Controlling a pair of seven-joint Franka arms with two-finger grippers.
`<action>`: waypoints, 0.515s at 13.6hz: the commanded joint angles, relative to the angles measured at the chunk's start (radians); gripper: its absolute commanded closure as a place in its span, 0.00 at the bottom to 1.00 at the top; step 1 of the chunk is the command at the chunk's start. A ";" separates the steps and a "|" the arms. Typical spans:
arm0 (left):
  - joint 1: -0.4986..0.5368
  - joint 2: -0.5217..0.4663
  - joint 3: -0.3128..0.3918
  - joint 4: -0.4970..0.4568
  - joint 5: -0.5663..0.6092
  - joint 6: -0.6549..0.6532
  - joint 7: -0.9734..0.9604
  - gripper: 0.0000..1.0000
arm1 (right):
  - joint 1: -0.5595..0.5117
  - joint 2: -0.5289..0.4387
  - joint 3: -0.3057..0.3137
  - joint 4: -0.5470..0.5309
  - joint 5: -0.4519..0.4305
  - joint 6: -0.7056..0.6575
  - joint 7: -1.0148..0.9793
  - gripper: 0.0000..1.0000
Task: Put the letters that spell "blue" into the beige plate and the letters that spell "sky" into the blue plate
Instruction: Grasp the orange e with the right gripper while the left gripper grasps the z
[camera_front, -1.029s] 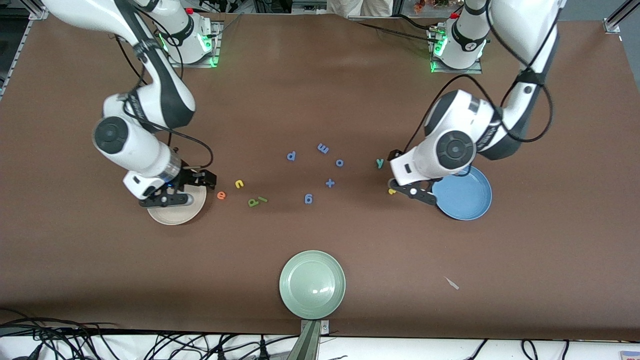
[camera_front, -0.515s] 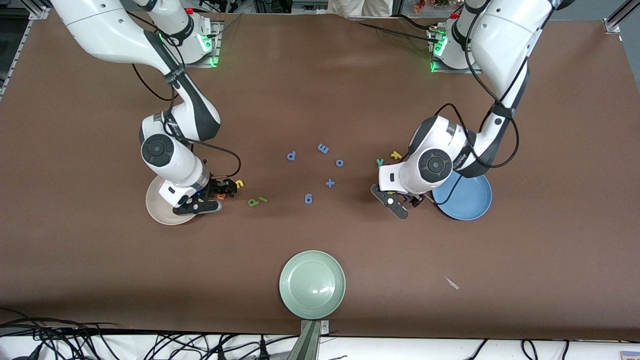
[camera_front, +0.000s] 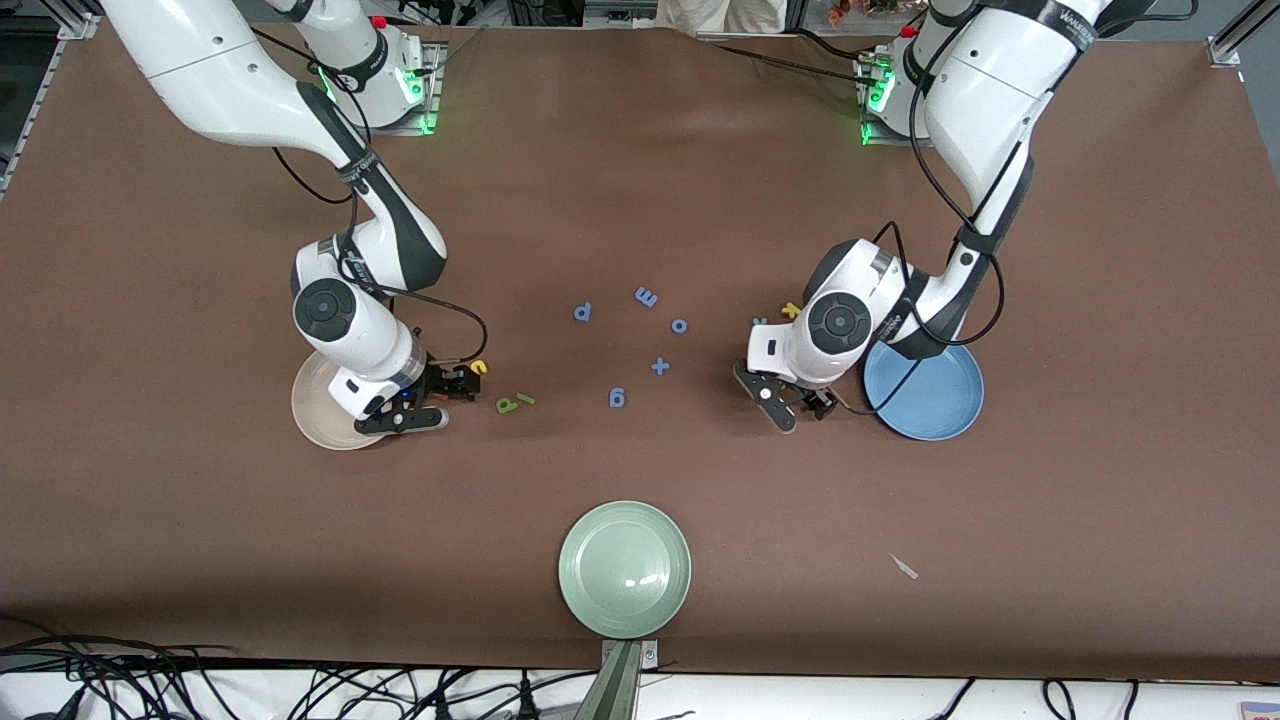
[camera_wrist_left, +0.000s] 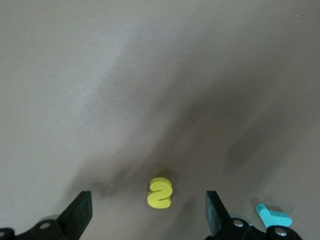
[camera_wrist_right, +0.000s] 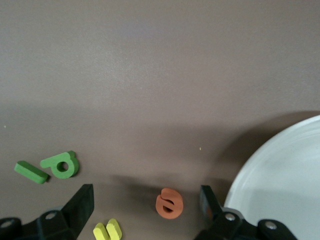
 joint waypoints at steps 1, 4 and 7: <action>-0.007 -0.011 0.004 -0.041 0.031 0.039 -0.006 0.04 | -0.004 0.006 -0.012 -0.023 -0.021 0.030 0.015 0.12; -0.009 -0.011 0.004 -0.041 0.032 0.039 -0.004 0.36 | -0.004 0.008 -0.020 -0.048 -0.021 0.053 0.013 0.19; -0.010 -0.010 0.004 -0.041 0.032 0.039 -0.006 0.76 | -0.004 0.008 -0.020 -0.071 -0.021 0.072 0.020 0.28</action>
